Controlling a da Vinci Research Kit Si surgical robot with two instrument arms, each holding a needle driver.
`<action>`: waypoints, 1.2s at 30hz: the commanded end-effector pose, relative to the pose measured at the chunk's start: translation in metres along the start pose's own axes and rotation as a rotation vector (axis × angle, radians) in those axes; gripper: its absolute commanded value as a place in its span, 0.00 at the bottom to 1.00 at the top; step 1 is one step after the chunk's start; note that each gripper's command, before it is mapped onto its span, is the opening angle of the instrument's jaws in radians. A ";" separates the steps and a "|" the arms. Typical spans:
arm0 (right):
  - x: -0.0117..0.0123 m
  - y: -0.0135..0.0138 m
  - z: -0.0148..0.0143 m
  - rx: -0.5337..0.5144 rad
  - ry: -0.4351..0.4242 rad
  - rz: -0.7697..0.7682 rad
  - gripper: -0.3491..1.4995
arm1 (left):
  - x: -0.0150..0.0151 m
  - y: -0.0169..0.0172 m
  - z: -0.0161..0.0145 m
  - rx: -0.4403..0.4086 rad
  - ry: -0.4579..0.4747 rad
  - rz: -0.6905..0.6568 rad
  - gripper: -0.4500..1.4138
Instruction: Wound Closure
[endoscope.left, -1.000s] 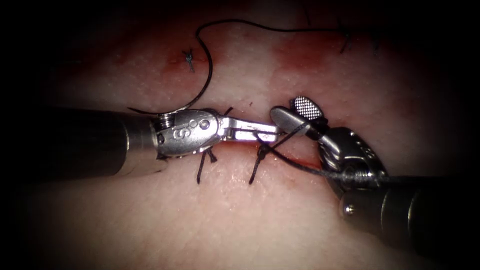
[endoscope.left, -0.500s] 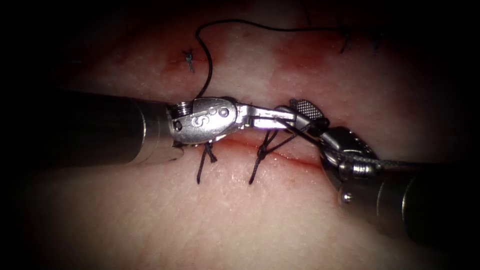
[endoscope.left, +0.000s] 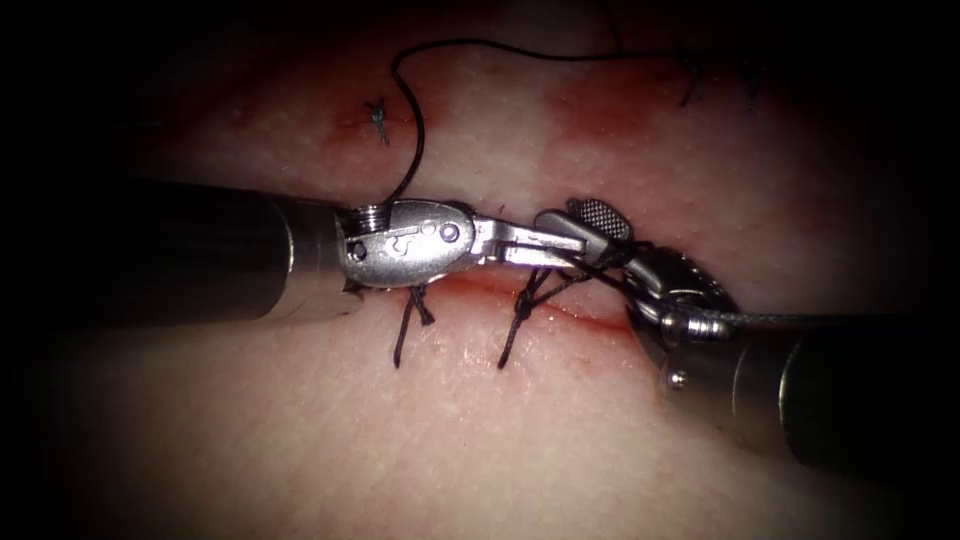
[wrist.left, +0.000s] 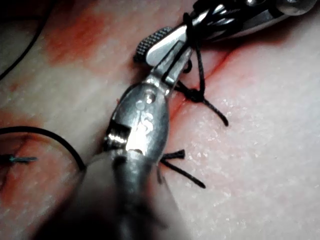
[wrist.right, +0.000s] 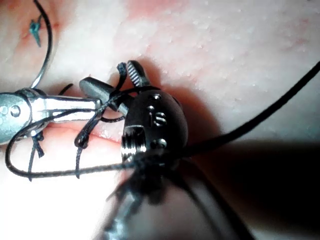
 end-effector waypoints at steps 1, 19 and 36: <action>-0.0012 0.0003 0.0008 0.005 -0.015 -0.005 0.84 | -0.0012 0.0001 0.0007 -0.001 -0.005 -0.004 0.00; -0.0020 -0.0007 0.0003 -0.112 -0.019 -0.042 0.00 | -0.0015 0.0011 0.0004 -0.002 -0.014 -0.009 0.00; 0.0004 -0.0037 -0.0033 0.034 0.150 -0.281 0.00 | -0.0004 0.0016 -0.0037 0.030 -0.032 -0.025 0.00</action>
